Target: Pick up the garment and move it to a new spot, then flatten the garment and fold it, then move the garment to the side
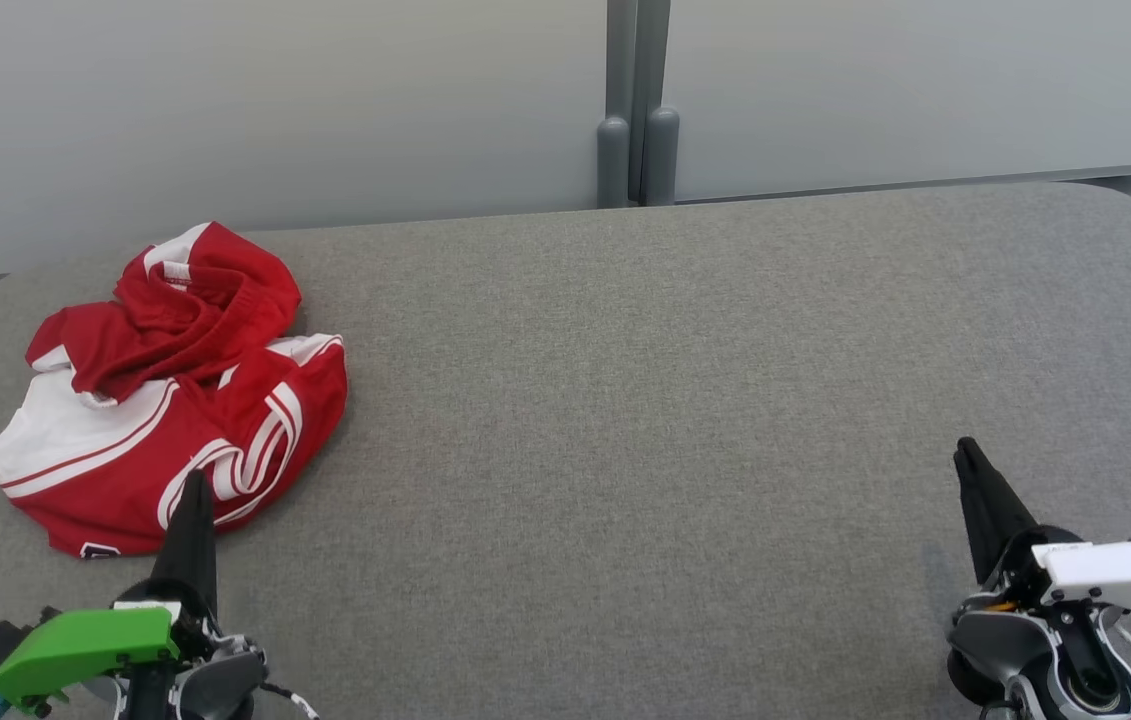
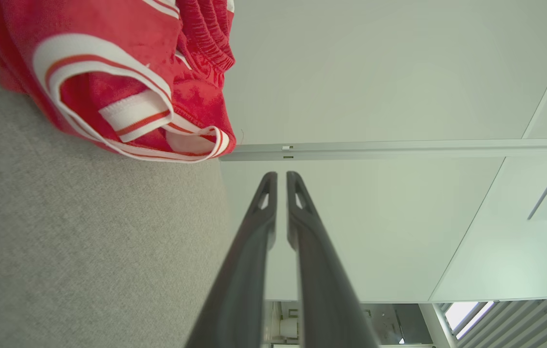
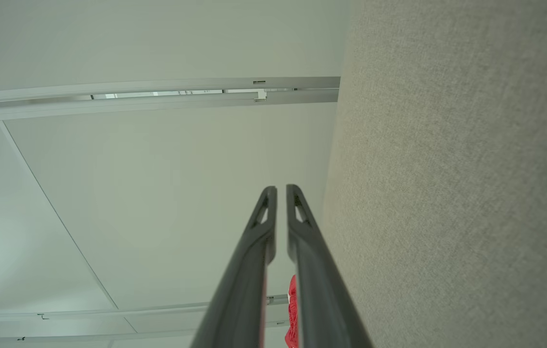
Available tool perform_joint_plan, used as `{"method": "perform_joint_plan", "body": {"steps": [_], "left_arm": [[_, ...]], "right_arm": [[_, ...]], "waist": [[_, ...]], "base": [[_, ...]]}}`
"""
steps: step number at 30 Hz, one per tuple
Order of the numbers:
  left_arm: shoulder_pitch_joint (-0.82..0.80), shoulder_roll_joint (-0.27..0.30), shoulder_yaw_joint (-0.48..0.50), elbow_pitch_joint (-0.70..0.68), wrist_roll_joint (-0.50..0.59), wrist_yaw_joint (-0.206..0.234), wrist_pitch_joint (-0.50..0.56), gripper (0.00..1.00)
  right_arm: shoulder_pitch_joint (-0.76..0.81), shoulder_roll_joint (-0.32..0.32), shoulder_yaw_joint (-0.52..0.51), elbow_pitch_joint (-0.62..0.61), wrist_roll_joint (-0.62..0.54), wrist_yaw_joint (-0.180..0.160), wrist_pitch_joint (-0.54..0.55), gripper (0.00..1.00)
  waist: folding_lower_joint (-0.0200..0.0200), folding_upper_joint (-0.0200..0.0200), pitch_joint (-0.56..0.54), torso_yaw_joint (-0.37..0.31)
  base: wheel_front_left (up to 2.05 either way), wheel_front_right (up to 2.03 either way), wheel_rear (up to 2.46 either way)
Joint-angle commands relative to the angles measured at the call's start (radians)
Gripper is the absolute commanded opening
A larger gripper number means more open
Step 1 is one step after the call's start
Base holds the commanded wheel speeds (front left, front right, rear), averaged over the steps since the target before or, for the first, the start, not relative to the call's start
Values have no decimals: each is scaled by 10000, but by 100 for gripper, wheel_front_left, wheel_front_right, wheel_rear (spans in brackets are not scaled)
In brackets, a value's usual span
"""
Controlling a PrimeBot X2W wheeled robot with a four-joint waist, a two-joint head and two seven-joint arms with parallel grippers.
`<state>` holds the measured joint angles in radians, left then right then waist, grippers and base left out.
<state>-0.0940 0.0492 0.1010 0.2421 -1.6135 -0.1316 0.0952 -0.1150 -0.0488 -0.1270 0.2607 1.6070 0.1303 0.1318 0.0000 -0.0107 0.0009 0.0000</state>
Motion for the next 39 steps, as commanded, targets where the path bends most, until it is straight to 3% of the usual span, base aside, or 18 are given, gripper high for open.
{"method": "perform_joint_plan", "body": {"steps": [1, 10, 22, 39], "left_arm": [[78, -17, -19, 115, -8, 0, 0, 100], [303, -44, -296, 108, 337, 63, -364, 100], [335, -32, -589, -442, 1963, 376, -852, 100], [411, -15, -1223, -1255, 5730, 784, -1499, 100]], "right_arm": [[93, 36, 13, 102, 0, -2, -2, 100], [348, 74, 268, 102, -258, -1, -411, 100], [420, 56, 290, -371, -1466, 1, -947, 100], [609, 32, 631, -1410, -5202, 5, -1661, 100]], "waist": [[0, 0, 0, 0], [0, 6, 3, 3], [0, 15, 16, 17], [0, 30, 37, 48]], "base": [[0, 0, 0], [0, 0, 0], [0, 0, 0], [0, 0, 0]]}}
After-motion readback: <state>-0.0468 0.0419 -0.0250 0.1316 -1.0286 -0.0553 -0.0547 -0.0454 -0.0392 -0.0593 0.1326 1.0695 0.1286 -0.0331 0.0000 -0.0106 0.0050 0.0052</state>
